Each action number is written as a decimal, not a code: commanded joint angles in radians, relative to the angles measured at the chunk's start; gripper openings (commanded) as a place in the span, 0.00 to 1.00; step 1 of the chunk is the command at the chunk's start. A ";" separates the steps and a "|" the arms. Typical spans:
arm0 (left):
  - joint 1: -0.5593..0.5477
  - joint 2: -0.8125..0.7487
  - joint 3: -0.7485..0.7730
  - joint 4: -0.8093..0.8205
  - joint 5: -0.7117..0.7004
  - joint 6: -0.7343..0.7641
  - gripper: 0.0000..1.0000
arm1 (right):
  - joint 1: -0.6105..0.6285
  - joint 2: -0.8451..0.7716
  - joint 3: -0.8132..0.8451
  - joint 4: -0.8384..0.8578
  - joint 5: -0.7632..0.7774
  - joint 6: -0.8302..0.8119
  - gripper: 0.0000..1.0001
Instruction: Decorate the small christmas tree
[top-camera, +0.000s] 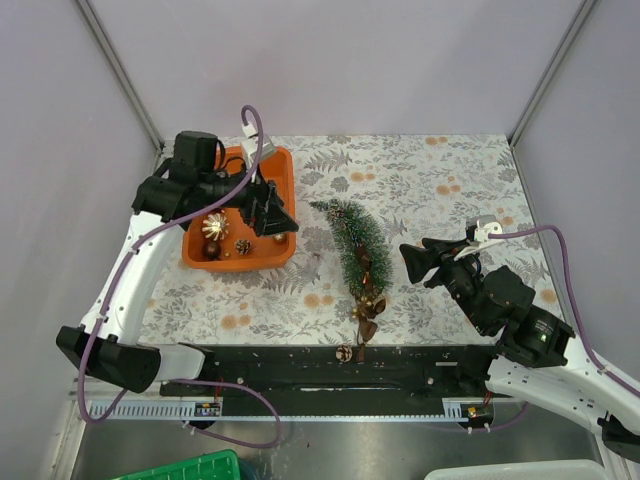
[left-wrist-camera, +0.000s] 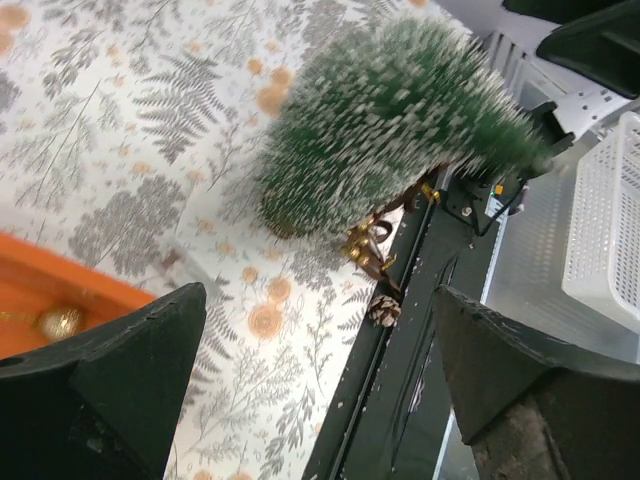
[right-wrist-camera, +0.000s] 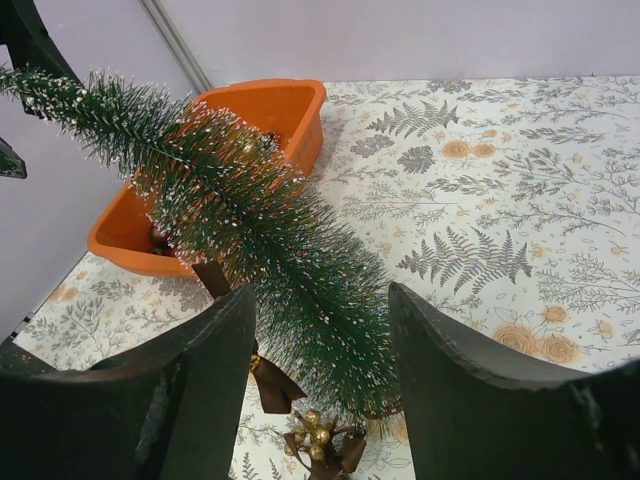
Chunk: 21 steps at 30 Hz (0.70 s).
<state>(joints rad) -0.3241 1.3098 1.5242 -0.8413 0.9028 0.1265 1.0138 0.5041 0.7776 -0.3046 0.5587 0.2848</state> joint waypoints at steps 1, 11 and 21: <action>0.101 -0.011 0.086 -0.209 -0.013 0.148 0.99 | -0.004 -0.009 0.025 0.007 0.014 -0.006 0.64; 0.215 -0.020 0.010 -0.233 -0.079 0.190 0.99 | -0.004 0.043 0.103 -0.189 -0.173 0.075 0.73; 0.253 0.072 -0.047 -0.079 -0.385 0.084 0.99 | -0.001 -0.047 0.069 -0.268 -0.111 0.139 0.78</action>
<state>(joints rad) -0.0799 1.3270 1.4849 -1.0386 0.7231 0.2699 1.0138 0.5022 0.8330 -0.5938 0.3752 0.4179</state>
